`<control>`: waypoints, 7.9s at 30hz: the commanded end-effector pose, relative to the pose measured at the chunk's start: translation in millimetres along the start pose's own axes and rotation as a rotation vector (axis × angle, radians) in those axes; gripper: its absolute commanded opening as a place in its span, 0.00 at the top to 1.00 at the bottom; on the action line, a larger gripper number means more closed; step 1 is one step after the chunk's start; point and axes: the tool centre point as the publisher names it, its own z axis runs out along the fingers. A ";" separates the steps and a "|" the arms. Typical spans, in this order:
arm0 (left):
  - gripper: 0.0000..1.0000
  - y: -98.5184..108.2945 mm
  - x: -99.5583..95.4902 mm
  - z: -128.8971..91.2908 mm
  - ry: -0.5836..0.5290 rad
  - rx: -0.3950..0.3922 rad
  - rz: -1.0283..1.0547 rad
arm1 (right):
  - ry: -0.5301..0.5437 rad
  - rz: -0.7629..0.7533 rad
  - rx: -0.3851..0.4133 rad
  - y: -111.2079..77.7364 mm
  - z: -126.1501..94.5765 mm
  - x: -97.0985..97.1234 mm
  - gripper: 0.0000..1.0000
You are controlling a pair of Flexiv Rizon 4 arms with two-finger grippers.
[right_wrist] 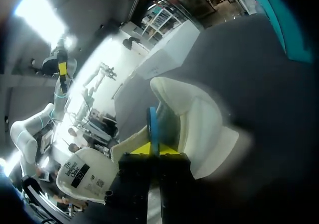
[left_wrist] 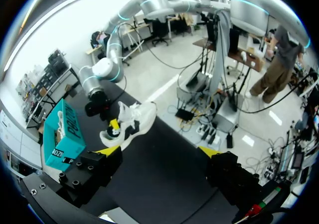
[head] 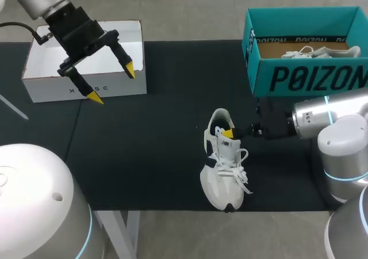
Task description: Take the shoe out of the shoebox, open the shoe tongue, remove and reinsert the insole, then place the shoe into the shoebox
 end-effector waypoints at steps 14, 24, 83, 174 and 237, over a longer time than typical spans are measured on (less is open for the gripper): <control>0.00 0.4 -0.4 -0.4 0.003 -0.002 0.000 | -0.013 -0.035 -0.031 28.6 -3.6 10.1 0.00; 0.00 0.4 -0.4 -0.4 0.003 -0.002 0.000 | -0.068 -0.096 -0.067 57.1 -17.2 16.1 0.00; 0.00 0.4 -0.4 -0.4 0.003 -0.002 0.000 | -1.028 0.041 0.273 50.1 -14.7 41.5 1.00; 0.00 0.4 -0.4 -0.4 0.003 -0.002 0.000 | -1.070 0.109 0.420 33.4 -18.8 12.2 1.00; 0.00 0.4 -0.4 -0.4 0.003 -0.002 0.000 | -0.993 0.181 0.501 5.2 2.0 -1.5 0.10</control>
